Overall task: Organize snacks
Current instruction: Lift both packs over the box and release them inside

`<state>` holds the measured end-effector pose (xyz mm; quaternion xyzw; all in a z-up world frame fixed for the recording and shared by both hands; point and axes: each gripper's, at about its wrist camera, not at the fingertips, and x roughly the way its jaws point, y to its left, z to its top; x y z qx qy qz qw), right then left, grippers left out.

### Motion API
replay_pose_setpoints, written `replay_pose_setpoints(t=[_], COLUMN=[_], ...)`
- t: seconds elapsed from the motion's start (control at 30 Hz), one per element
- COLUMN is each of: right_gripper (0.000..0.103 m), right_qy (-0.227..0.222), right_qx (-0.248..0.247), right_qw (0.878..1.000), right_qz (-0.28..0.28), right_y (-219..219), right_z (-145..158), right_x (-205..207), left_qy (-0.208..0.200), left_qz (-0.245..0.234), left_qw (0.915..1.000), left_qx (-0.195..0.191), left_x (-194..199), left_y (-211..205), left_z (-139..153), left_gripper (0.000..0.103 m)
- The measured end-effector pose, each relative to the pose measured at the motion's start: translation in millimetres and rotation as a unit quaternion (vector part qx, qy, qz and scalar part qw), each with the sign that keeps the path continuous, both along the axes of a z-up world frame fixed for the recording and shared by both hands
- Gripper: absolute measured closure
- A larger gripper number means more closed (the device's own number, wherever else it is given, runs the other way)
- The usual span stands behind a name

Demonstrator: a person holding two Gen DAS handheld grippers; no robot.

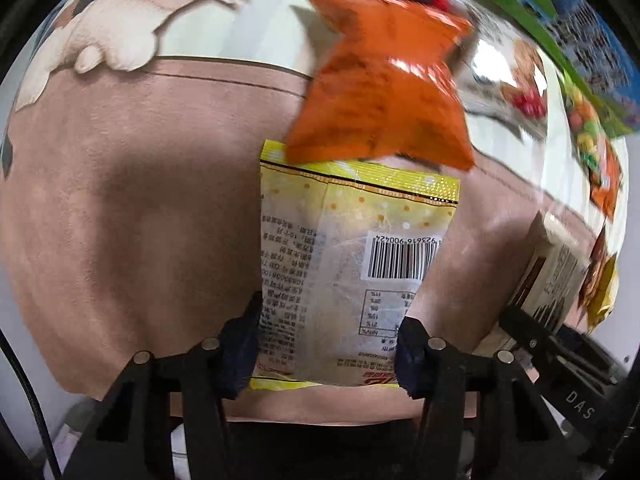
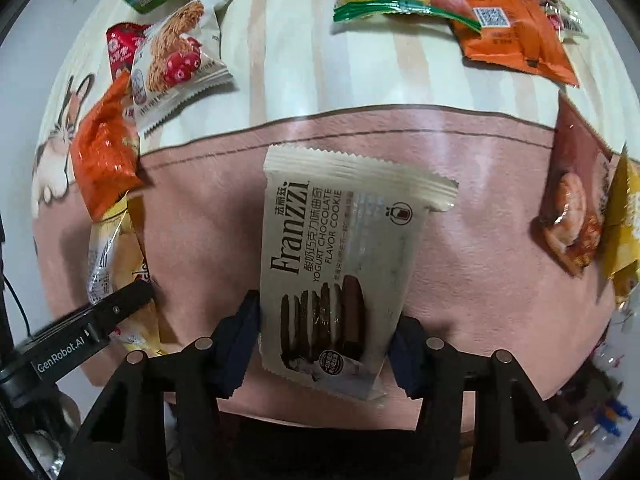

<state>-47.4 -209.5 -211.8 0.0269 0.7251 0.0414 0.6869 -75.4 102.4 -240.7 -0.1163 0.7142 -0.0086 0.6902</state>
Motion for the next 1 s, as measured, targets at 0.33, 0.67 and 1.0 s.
replay_pose_setpoints(t=[0.33,0.67,1.0], right_gripper=[0.036,0.036,0.043], right_qy=[0.026,0.028,0.021], right_qx=[-0.005,-0.016,-0.021], right_qw=[1.0,0.999,0.999], right_qz=[-0.001,0.004,0.014], right_y=[-0.3,-9.5,4.0], right_z=[-9.2,-11.2,-12.3], right_x=[1.1,3.7,-4.4], left_qy=[0.008,-0.017,-0.038], left_qz=[-0.02,-0.041,-0.049], left_qw=[0.9995,0.9975,0.9959], left_qx=[0.025,0.055,0.066], left_x=[34.5,43.8,30.2], left_y=[-11.3,-32.3,-39.2], left_z=[-11.6,-5.7,4.3], left_gripper=[0.043,0.047,0.063])
